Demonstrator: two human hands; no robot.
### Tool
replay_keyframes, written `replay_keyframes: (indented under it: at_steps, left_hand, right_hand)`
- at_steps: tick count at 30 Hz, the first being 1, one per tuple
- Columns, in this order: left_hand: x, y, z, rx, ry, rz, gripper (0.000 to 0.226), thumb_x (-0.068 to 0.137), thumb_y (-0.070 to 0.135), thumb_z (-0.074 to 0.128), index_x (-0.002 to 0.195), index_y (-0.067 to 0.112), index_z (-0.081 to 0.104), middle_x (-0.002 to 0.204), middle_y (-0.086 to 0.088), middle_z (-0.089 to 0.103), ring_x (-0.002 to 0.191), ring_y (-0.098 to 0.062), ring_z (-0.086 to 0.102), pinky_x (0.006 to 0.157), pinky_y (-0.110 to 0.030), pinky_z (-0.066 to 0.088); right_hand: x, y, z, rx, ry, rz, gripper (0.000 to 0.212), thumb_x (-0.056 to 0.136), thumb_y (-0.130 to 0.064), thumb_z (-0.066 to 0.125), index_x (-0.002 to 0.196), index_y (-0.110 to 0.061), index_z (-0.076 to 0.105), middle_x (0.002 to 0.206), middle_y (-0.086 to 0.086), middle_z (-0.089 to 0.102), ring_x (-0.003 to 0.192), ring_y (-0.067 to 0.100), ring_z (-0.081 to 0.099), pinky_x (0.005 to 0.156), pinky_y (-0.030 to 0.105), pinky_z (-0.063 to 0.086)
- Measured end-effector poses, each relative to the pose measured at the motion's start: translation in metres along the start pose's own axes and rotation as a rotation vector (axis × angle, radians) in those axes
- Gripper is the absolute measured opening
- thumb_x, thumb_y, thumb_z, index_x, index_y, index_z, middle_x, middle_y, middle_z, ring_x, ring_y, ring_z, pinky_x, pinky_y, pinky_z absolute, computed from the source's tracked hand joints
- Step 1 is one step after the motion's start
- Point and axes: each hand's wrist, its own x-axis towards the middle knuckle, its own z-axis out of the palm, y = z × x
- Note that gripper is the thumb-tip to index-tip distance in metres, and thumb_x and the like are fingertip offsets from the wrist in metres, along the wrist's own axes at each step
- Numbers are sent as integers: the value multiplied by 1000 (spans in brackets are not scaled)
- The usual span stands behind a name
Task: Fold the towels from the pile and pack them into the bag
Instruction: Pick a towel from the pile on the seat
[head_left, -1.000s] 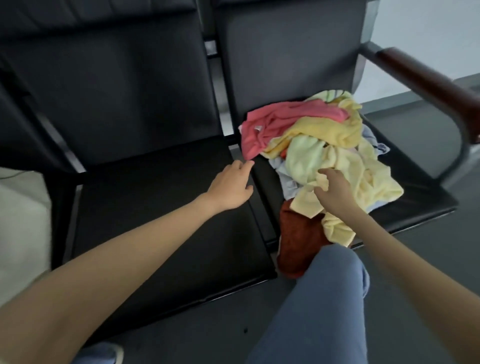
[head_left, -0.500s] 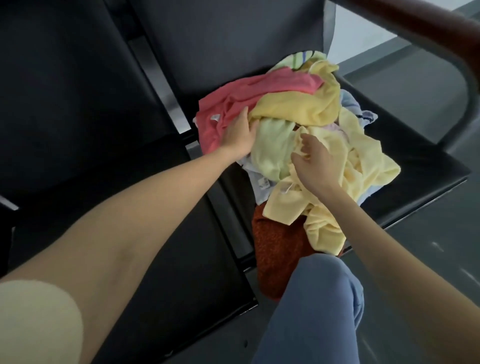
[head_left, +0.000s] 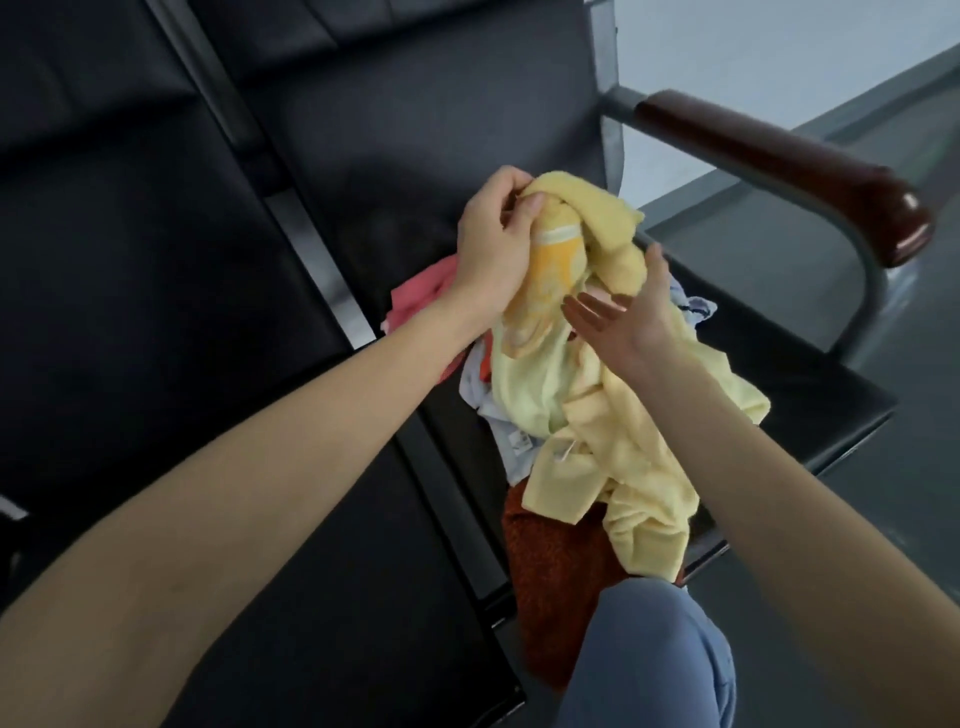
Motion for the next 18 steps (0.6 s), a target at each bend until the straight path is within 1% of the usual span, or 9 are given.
replay_keyframes:
  at_steps: [2,4,6,7,8,10,12,15,18]
  left_hand:
    - [-8,19,-14,-23,-25,25,13,95,12,52,91,3,60,88,-11,64,80,-10,56,76,-27,46]
    - [-20,35,-34,-13,-48,45,14,96,12,52,93,1,60,89,-11,64,81,-10,56,76,-26,46]
    - [-30,46,-58,12,-51,57,14,97,12,52,92,1,60,87,-10,63,80,-11,56,75,-26,46]
    - [-35,49,-71,23,-40,47,14,97,13,51,92,2,60,87,-10,63,80,-11,56,75,-26,46]
    - [-40,52,-85,35,-21,28,15,97,14,51,92,4,60,87,-9,63,81,-12,57,75,-26,47]
    - [-51,54,-112,60,43,-22,15,98,16,50,92,7,60,87,-5,63,81,-10,57,75,-23,46]
    - [-64,54,-139,78,124,-71,15,99,17,50,92,9,61,87,-4,63,82,-12,58,75,-23,46]
    - [-87,54,-181,109,220,-115,14,98,18,50,92,11,62,88,-4,64,83,-15,59,74,-27,47]
    - [-112,51,-221,146,281,-158,15,99,19,49,95,14,62,86,1,62,80,-8,57,71,-21,46]
  right_hand:
    - [2,-10,9,167,-58,79,72,79,-55,66,129,-7,50,121,19,56,104,33,63,86,45,56]
    - [-1,-16,17,276,-65,82,59,81,-39,68,128,-6,54,119,15,61,102,29,64,83,37,57]
    - [-15,-22,29,275,-4,29,31,92,-14,56,120,0,55,105,11,62,90,23,63,71,27,56]
    - [-25,-23,35,254,8,-8,25,93,-5,51,118,0,55,101,11,60,86,21,60,65,24,54]
    - [-36,-23,41,231,-3,-42,27,93,0,48,119,-1,55,101,11,58,87,20,59,63,23,53]
    - [-59,-18,54,130,-22,-107,26,92,3,50,117,0,55,103,11,57,89,19,58,66,24,52]
    - [-88,-10,69,-29,-36,-211,10,91,4,52,97,-3,53,92,7,54,80,16,55,64,22,51]
    - [-127,11,93,-343,-70,-452,13,90,1,57,84,-7,48,81,3,50,73,13,54,63,19,53]
    - [-155,39,108,-522,-136,-597,15,84,-5,62,79,-7,48,78,7,46,76,18,50,76,34,54]
